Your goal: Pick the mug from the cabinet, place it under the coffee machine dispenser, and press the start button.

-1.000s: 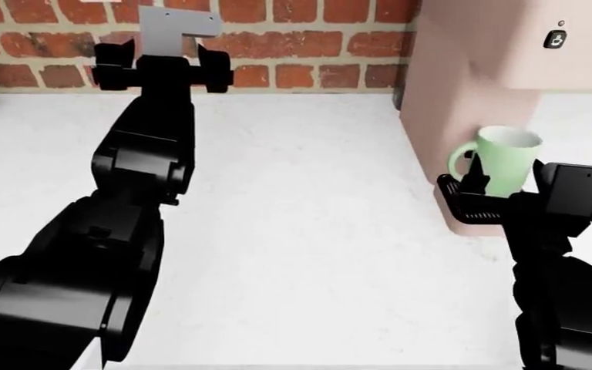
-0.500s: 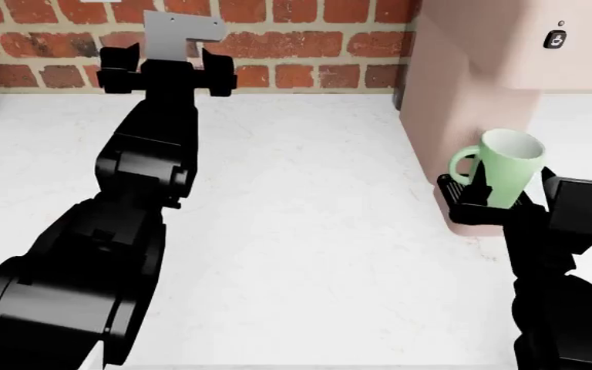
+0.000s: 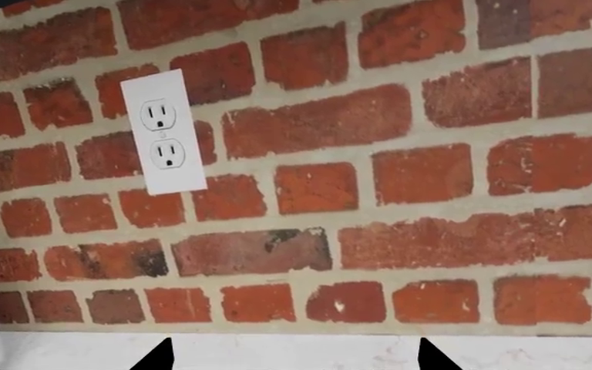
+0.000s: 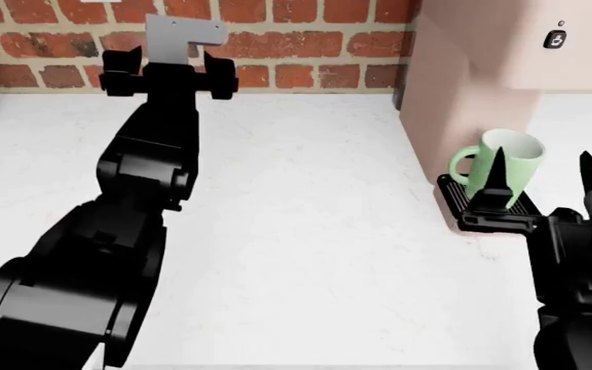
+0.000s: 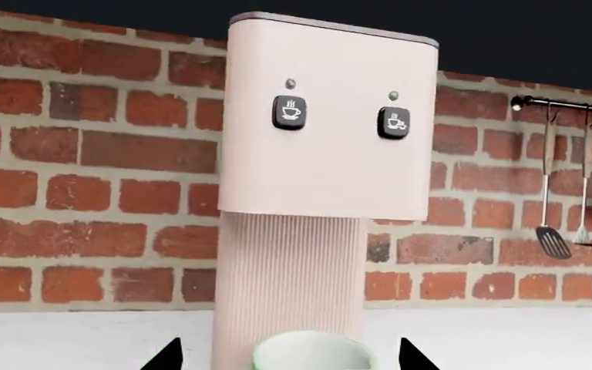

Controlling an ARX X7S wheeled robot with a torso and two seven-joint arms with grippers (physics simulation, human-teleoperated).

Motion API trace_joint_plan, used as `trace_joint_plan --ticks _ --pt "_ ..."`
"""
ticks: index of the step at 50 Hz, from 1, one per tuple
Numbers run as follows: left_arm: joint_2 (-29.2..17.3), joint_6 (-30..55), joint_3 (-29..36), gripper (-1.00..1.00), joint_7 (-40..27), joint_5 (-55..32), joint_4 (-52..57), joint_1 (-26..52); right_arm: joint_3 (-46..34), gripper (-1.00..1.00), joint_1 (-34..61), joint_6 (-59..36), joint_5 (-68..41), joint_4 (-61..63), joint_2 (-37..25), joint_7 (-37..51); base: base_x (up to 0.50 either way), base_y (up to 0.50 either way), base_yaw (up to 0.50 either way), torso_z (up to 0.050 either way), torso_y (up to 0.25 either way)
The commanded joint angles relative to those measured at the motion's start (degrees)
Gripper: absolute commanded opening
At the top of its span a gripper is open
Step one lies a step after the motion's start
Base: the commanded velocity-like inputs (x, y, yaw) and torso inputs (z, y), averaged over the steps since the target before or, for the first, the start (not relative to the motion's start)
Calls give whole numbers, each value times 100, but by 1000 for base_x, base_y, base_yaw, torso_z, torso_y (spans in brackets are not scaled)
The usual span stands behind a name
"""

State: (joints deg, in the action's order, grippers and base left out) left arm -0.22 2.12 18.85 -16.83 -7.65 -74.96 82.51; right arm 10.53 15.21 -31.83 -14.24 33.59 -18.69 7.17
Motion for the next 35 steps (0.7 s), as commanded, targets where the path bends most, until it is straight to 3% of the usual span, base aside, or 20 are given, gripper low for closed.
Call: trace_joint_plan --ticks 1,5,9,12,23,35 --pt "-9 36 -29 100 20 0 1 42 9 -100 161 -1466 -189 2068 -420 290 0 0 0 0 0" --pt "-11 57 -78 100 29 26 1 59 70 -100 336 -1947 -589 2637 -724 654 0 0 0 0 0" --pt "-12 63 -113 100 35 56 1 67 -536 -100 416 -1146 -2632 2638 -2594 2978 0 0 0 0 0" --pt "-9 65 -132 100 38 75 2 68 -915 -100 827 -949 -3452 2626 -3319 3681 0 0 0 0 0" --pt "-1 67 -128 100 48 68 2 65 -1287 -100 2200 -1606 -4633 1880 -3489 3503 0 0 0 0 0" --pt "-3 76 -114 100 54 40 2 73 -1543 -100 2777 -1813 -4686 1331 -3398 3361 0 0 0 0 0"
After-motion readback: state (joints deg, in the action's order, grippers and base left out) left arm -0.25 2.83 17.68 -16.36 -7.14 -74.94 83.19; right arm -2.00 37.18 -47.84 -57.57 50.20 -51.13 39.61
